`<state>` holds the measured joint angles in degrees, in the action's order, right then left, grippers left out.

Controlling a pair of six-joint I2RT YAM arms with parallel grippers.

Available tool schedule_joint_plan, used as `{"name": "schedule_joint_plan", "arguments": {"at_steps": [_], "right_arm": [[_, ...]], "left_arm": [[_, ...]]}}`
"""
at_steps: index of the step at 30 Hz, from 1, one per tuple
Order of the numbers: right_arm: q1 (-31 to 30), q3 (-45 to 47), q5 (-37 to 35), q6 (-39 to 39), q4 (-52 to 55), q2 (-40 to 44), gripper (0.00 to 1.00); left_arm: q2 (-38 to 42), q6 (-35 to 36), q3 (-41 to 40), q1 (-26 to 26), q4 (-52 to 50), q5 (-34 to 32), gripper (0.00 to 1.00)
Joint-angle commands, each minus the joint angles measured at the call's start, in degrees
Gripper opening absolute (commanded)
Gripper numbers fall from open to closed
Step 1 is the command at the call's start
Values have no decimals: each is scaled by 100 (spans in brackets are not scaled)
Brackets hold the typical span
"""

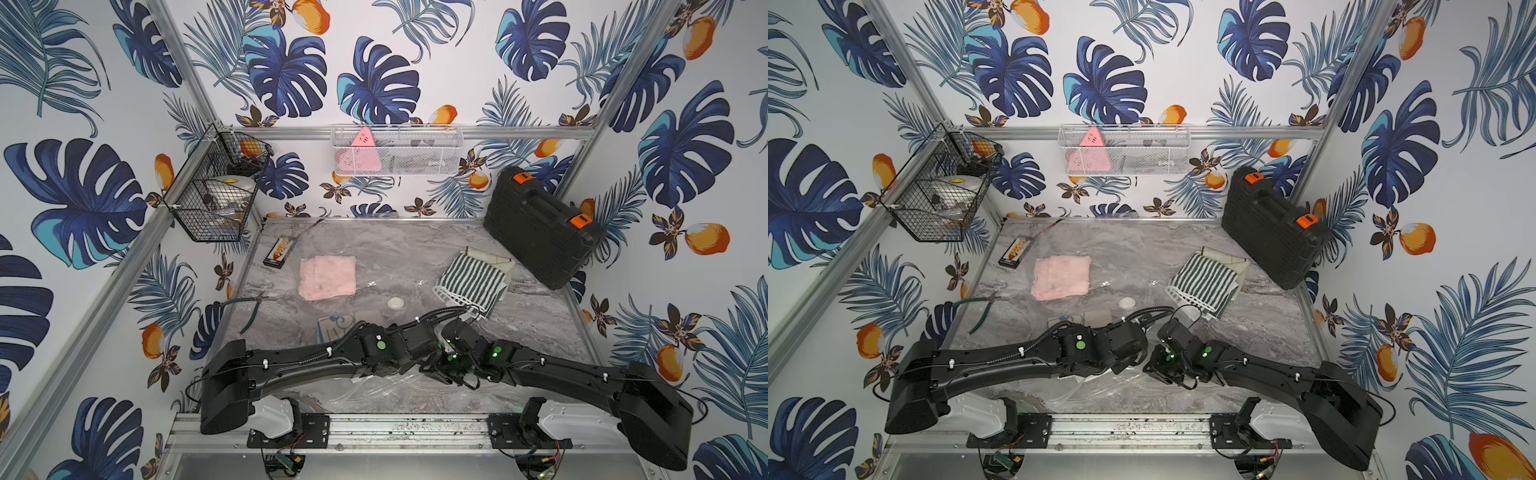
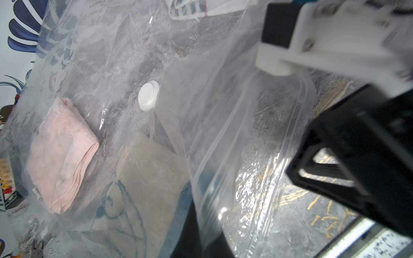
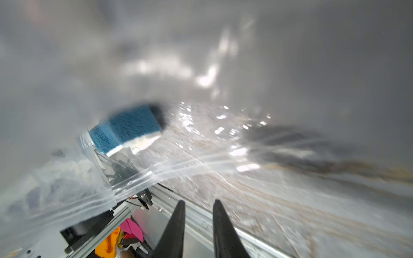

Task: Place the folded towel into the vacuum bag
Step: Open the vacuum bag at the center of the board, then adjust the towel in the vacuum bag.

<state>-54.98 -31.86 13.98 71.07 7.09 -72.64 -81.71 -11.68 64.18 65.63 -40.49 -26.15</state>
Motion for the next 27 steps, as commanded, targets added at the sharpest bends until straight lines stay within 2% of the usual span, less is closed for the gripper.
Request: {"name": "schedule_joint_plan", "arguments": {"at_steps": [1,5,12,18,21,23,27], "right_arm": [[-426,-206,-997,303,-1429,-694,37],[-764,-418,-1134,575,-2165,-1542,48],[-866,-722,-1442,707,-2284,-1981,51],[-879,-907,-1409,828,-2586,-2509,39],[-874,-1001,-1418,807,-2900,-2807,28],[-857,-1058,-1565,575,-3100,-2906,19],[-745,-1128,-1526,27,-3567,-3123,13]], "left_arm": [[175,-65,123,-185,-107,166,0],[366,-163,274,-437,-111,98,0],[492,-211,387,-489,24,457,0],[560,-286,329,-487,60,644,0],[612,-317,298,-489,91,821,0],[650,-334,220,-489,189,975,0],[631,-343,119,-489,262,1283,0]]}}
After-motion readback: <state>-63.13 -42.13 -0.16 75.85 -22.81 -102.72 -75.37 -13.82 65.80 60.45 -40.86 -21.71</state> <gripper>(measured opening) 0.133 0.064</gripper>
